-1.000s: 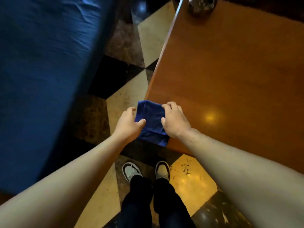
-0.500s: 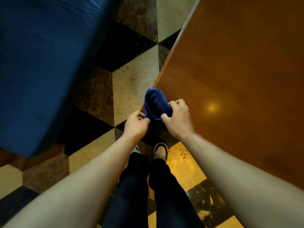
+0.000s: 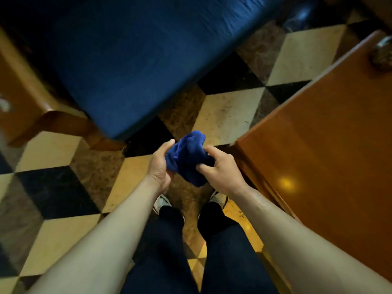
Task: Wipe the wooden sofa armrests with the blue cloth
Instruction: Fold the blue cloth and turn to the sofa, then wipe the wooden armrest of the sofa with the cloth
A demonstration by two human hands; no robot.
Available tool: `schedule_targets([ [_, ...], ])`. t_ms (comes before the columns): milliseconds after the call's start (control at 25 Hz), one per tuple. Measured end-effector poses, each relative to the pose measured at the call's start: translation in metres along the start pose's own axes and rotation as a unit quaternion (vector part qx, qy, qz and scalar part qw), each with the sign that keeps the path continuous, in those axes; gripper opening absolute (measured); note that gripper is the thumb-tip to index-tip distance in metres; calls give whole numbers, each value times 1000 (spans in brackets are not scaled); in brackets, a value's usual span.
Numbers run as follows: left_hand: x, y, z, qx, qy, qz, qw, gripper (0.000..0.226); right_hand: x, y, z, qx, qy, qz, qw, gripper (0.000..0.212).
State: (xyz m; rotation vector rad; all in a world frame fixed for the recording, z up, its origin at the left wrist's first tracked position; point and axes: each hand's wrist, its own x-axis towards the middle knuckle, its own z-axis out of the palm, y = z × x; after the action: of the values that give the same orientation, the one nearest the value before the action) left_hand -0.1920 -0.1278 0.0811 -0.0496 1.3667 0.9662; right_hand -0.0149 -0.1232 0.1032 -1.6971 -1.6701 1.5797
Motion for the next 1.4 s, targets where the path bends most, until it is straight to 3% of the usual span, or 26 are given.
schedule_targets([
  [80, -27, 35, -34, -37, -1, 21, 999, 47, -3, -48, 21, 8, -39, -39, 998, 31],
  [240, -71, 85, -119, -67, -27, 28, 997, 47, -5, -146, 82, -9, -140, -84, 987, 30],
  [360, -105, 119, -189, 0, -80, 112, 991, 49, -1, -216, 131, -79, -229, -111, 964, 29],
  [480, -135, 151, -268, 11, -84, 133, 987, 54, -4, -286, 187, -139, -317, -147, 927, 35],
  [560, -144, 170, -306, 3, -78, 146, 986, 55, 2, -317, 216, -167, -327, -159, 917, 33],
  [680, -148, 190, -342, -43, -63, 166, 983, 49, 25, -340, 248, -188, -277, -163, 928, 21],
  [760, -142, 199, -355, -60, -1, 176, 983, 40, 44, -342, 263, -193, -234, -145, 942, 22],
  [920, -108, 212, -360, 15, 121, 170, 978, 10, 90, -322, 290, -138, -166, -50, 975, 32],
  [1120, -51, 245, -350, 102, 174, 117, 972, 11, 169, -302, 315, -72, -82, 27, 994, 50],
  [1320, 15, 305, -332, 145, 214, 74, 963, 23, 248, -313, 342, -29, 22, 13, 999, 55],
  [1400, 43, 319, -332, 213, 227, 55, 949, 14, 264, -307, 355, -68, 87, 8, 994, 57],
])
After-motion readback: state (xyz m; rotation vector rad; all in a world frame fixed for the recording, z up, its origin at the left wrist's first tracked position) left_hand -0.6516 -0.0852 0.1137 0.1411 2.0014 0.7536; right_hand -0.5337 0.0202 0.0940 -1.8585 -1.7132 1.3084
